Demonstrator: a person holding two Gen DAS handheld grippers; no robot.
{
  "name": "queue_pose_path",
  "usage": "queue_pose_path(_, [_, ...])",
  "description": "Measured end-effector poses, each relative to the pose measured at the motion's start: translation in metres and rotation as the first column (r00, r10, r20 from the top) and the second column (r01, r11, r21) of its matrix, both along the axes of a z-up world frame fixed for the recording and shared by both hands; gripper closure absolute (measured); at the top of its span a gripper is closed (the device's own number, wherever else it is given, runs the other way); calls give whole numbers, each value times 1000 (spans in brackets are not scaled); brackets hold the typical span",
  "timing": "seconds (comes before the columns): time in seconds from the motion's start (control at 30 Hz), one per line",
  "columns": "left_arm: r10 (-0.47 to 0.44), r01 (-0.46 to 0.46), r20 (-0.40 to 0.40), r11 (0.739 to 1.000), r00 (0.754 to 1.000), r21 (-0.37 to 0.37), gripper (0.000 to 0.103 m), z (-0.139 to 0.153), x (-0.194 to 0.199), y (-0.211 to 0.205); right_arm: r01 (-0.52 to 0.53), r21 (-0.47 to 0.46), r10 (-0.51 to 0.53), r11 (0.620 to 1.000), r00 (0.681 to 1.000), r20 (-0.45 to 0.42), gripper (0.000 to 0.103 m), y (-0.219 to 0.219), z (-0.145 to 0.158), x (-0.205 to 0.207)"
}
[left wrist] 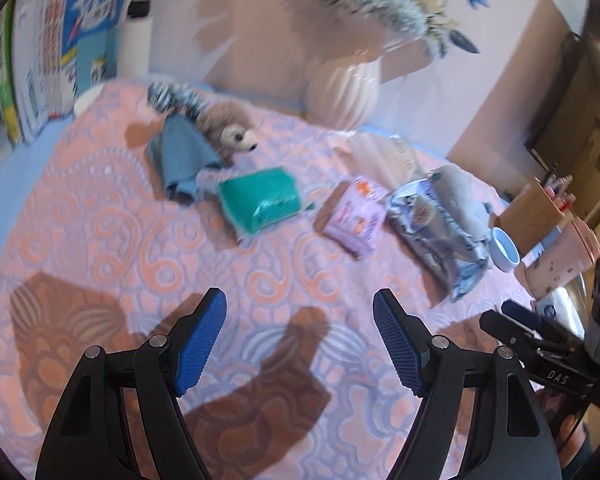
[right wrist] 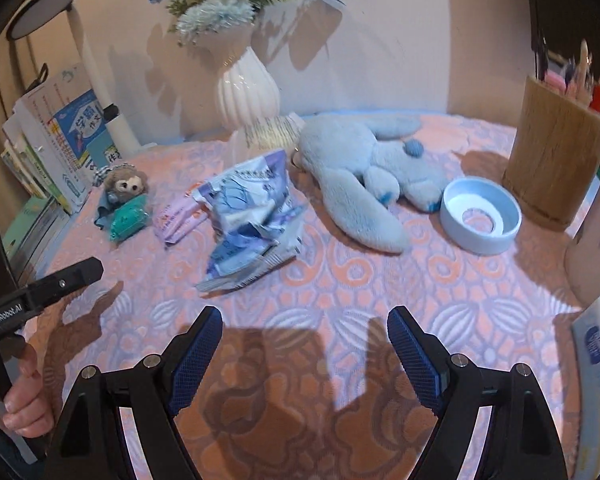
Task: Organize books
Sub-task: 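Move both open tools back over the bedspread, then grasp the teal pouch with the left tool while the right tool grasps the wipes bag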
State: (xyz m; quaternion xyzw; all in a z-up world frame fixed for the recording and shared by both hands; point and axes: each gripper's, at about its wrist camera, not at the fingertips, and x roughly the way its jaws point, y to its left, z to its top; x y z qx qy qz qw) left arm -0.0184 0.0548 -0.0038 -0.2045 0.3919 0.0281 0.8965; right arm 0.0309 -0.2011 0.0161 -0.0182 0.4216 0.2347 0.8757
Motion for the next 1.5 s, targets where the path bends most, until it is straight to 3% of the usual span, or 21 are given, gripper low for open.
queue_pose_path(0.5, [23, -21, -31, 999, 999, 45, 29, 7, -3, 2, 29, 28, -27, 999, 998, -59, 19, -6, -4, 5])
queue_pose_path(0.63, [-5, 12, -39, 982, 999, 188, 28, 34, -5, 0, -19, 82, 31, 996, 988, -154, 19, -2, 5, 2])
queue_pose_path(0.73, [-24, 46, -80, 958, 996, 282, 28, 43, 8, 2, -32, 112, 51, 993, 985, -168, 19, 3, 20, 4])
queue_pose_path(0.93, [-79, 94, -88, 977, 993, 190, 29, 30, 42, 23, -62, 31, 64, 998, 994, -83, 19, 32, 37, 17])
queue_pose_path(1.17, [-87, 97, -56, 975, 995, 199, 29, 11, 63, 21, -58, 45, 62, 997, 992, -109, 19, 51, 15, 47])
queue_pose_path(1.3, [-98, 107, -66, 984, 993, 139, 30, 3, 69, 29, -59, 51, 65, 997, 991, -121, 19, 62, 1, 55])
queue_pose_path(1.37, [-117, 124, -72, 987, 990, 103, 41, 0, 70, 31, -66, 58, 71, 996, 992, -103, 21, 67, -1, 56])
queue_pose_path(1.43, [-135, 142, -67, 984, 989, 108, 54, 1, 69, 29, -68, 51, 72, 996, 994, -82, 37, 70, -2, 55])
queue_pose_path(1.5, [-158, 164, -59, 981, 986, 107, 58, 1, 67, 26, -70, 35, 72, 997, 995, -71, 39, 73, -3, 54])
